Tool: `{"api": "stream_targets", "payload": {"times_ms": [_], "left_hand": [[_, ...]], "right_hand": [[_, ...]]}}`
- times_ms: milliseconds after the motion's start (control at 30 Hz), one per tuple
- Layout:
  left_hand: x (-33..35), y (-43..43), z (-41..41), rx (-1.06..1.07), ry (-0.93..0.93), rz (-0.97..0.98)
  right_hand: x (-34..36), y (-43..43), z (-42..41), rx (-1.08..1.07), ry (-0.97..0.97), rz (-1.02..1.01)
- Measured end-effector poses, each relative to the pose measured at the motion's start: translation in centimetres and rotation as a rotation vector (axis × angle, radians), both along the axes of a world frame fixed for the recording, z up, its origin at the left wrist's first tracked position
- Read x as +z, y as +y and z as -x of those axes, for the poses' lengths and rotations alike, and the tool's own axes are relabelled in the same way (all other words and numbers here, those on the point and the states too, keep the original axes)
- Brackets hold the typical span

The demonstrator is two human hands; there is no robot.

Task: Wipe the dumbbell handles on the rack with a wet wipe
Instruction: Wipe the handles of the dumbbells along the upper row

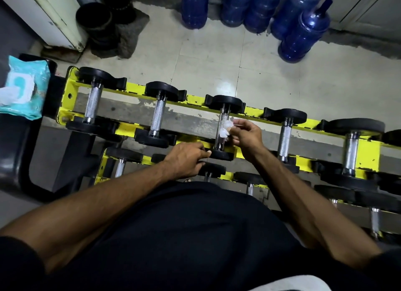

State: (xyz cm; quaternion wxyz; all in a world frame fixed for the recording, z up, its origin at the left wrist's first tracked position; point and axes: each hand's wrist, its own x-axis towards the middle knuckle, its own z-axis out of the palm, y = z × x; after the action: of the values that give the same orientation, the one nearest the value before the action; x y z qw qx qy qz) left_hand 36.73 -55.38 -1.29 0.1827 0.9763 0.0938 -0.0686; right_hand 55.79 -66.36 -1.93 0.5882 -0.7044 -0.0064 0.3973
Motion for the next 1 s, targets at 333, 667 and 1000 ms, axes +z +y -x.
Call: {"api": "stream_targets", "payload": {"times_ms": [333, 667, 1000], "left_hand": [[0.2, 0.1, -0.1, 0.005, 0.000, 0.001], [0.1, -0.3, -0.2, -0.005, -0.036, 0.038], [-0.1, -0.4, -0.2, -0.040, 0.017, 0.079]], "right_hand": [[-1.6, -1.4, 1.5, 0.620, -0.952, 0.285], [0.5, 1.3, -0.9, 0.485, -0.933, 0.386], [-0.3, 1.4, -0.2, 0.637, -1.022, 0.403]]}}
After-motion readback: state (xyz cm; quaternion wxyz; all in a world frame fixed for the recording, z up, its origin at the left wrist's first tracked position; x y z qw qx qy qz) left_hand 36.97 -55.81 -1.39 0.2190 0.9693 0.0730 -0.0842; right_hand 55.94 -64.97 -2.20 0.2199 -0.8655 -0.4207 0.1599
